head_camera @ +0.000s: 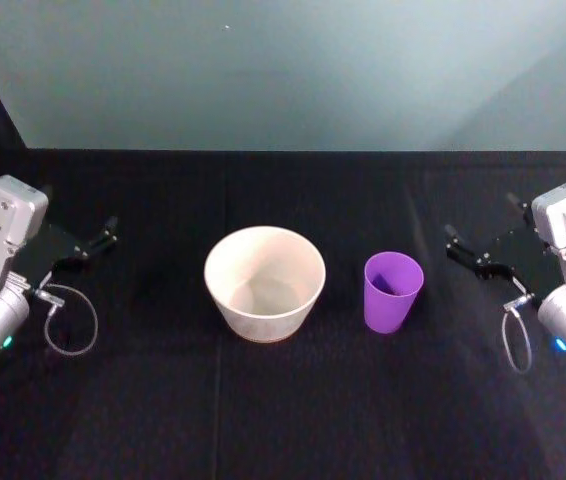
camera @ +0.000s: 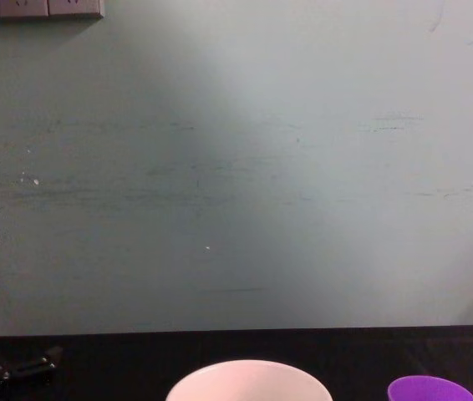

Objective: Pick up the cup and pour the mung beans from the cup into the bowl.

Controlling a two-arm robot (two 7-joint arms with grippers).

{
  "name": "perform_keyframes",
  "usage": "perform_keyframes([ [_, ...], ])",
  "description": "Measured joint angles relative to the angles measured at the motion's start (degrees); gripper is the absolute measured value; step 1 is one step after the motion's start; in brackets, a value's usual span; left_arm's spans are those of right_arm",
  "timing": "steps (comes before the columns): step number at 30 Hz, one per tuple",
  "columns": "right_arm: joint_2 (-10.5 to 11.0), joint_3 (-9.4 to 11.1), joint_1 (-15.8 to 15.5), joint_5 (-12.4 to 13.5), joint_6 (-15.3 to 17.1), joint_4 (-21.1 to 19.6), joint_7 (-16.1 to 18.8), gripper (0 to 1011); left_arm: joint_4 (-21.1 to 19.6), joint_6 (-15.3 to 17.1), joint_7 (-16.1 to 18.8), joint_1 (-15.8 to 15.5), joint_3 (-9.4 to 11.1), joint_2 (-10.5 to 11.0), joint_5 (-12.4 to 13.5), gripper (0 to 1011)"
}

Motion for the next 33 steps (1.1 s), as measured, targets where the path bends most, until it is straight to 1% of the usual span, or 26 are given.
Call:
perform_keyframes([
  [24,-0.01,0.04,-0.04,-0.02,0.00,-0.04,0.00,1002,0.00,0.00,0.00,0.00,0.00,0.00,0.00,1000],
  [28,0.12,0.66,-1.38,-0.58,-0.04,-1.37,-0.15,1003,0.00,0.00,0.00,0.00,0.00,0.00,0.00,1000],
  [33,0.87,1.57,-3.84,-1.11,0.17,-3.80,-0.10,1003,0.00,0.00,0.00,0.00,0.00,0.00,0.00,1000],
])
